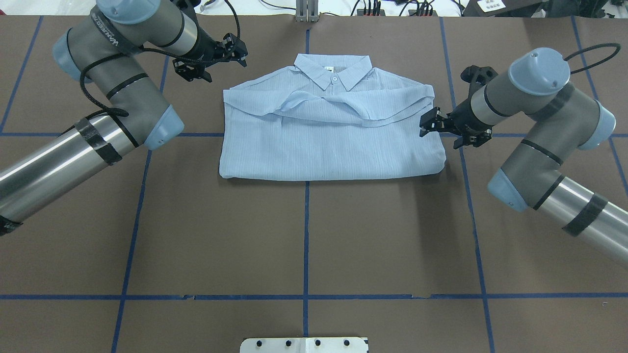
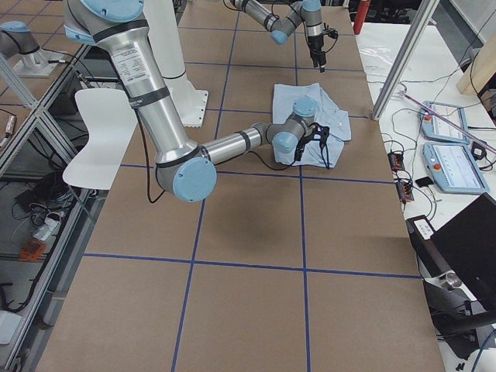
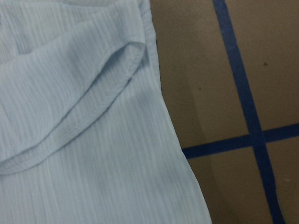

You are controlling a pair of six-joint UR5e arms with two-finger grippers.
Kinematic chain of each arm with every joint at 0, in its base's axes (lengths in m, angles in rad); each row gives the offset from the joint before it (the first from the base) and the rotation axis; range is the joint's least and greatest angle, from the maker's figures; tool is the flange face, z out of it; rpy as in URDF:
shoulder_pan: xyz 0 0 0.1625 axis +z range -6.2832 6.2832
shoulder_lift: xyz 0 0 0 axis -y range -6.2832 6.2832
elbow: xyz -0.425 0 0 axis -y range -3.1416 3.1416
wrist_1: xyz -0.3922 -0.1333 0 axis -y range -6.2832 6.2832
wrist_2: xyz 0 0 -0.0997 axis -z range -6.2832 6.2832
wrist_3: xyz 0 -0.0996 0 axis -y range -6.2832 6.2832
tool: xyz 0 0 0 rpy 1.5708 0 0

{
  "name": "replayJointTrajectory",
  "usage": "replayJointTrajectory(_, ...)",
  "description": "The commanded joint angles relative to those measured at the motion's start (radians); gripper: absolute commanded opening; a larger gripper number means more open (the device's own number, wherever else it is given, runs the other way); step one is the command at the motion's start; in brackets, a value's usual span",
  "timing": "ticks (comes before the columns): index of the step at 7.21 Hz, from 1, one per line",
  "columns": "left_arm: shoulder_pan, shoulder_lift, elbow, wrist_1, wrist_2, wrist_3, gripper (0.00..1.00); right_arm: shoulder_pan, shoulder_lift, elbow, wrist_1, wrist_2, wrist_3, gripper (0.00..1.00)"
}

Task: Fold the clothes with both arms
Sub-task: 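Release the hem near the collar and raise both grippers away, then lower the right gripper to the folded shirt's side edge and grasp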

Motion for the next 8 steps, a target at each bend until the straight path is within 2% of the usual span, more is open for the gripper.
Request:
replayJointTrajectory(1, 0.001, 0.000, -0.002, -0.006, 0.000, -0.040, 0.99, -0.040, -0.043, 0.024, 0.000, -0.003, 0.001, 1.00)
replayJointTrajectory(2, 0.001, 0.002, -0.002, -0.006, 0.001, -0.040, 0.99, -0.046, -0.043, 0.024, -0.002, -0.003, 0.001, 0.97)
replayJointTrajectory(3, 0.001, 0.003, -0.002, -0.004, 0.002, -0.040, 0.99, -0.047, -0.040, 0.024, -0.003, -0.002, 0.001, 0.65)
replayJointTrajectory(4, 0.001, 0.003, -0.002, -0.004, 0.002, -0.042, 0.99, -0.047, -0.037, 0.021, -0.003, 0.004, -0.007, 0.24)
replayJointTrajectory(5, 0.001, 0.012, -0.002, -0.006, 0.002, -0.040, 0.99, -0.049, -0.033, 0.023, -0.005, 0.003, -0.007, 0.00)
replayJointTrajectory(8, 0.001, 0.020, -0.002, -0.007, 0.006, -0.040, 0.97, -0.038, -0.045, 0.058, 0.006, 0.079, -0.001, 0.00)
